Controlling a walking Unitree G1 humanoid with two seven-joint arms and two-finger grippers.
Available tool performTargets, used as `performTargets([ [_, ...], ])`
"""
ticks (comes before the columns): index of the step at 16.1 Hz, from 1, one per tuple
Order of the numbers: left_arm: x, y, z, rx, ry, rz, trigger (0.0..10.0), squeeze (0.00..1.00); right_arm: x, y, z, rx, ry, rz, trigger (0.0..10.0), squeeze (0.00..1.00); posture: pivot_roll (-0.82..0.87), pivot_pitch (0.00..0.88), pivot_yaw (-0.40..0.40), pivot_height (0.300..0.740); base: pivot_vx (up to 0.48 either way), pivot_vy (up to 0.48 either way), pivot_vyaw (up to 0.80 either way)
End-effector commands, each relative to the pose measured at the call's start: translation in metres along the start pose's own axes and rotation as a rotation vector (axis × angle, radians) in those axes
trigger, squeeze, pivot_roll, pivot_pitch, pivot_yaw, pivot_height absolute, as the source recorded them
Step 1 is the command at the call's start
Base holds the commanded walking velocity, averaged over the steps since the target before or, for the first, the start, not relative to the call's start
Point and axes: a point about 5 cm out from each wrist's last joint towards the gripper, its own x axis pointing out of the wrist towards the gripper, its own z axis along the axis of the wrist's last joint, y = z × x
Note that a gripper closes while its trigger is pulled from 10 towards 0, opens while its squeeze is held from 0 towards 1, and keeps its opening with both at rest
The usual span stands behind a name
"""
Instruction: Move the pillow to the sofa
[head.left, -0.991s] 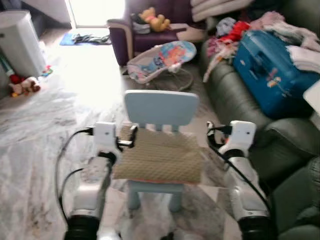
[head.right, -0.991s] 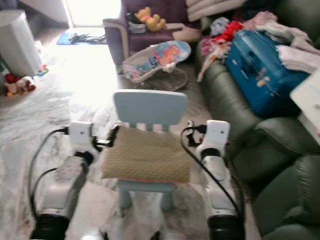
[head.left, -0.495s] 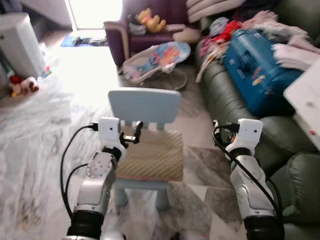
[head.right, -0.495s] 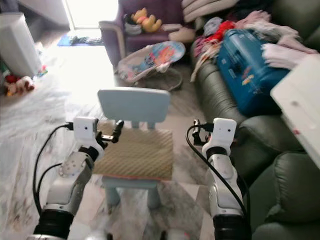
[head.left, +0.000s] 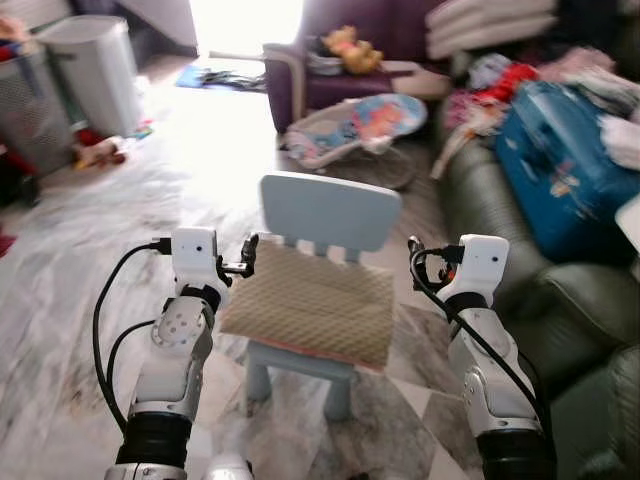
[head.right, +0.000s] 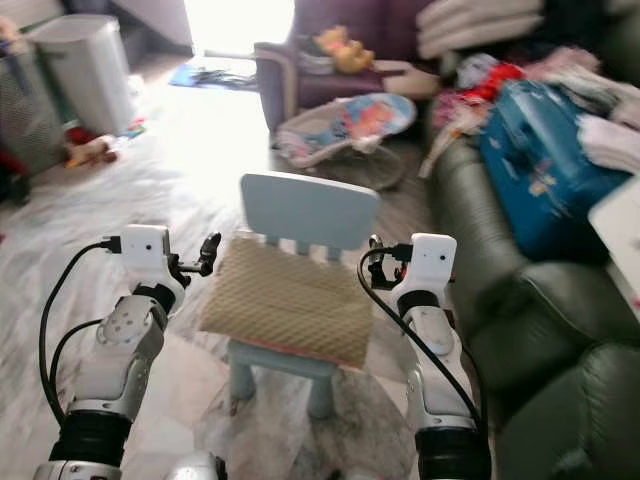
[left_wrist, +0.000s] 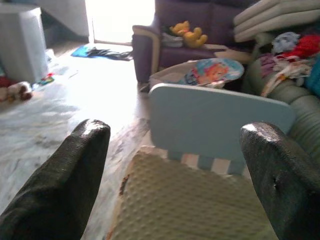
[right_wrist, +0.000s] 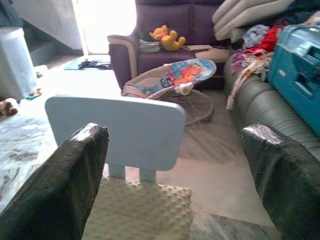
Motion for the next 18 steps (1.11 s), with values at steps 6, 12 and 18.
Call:
performTargets([
  [6, 0.0056, 0.0031, 0.0038, 0.010, 0.000, -0.016, 10.0, 0.00, 0.0033, -0.0059, 0.0045, -0.011, -0.007, -0.037, 10.0, 0.00, -0.05, 0.000, -0.022, 0.740, 0.175, 0.000, 0.00],
  [12, 0.0076, 0.0004, 0.0040, 0.006, 0.000, -0.029, 10.0, 0.00, 0.0037, -0.0035, 0.0034, -0.002, 0.002, -0.018, 10.0, 0.00, -0.05, 0.000, -0.024, 0.740, 0.295, 0.000, 0.00],
  [18, 0.0074, 0.0004, 0.0030, 0.005, 0.006, -0.032, 10.0, 0.00, 0.0037, -0.0025, 0.0020, -0.002, 0.013, -0.010, 10.0, 0.00, -0.05, 0.000, -0.022, 0.740, 0.301, 0.000, 0.00],
])
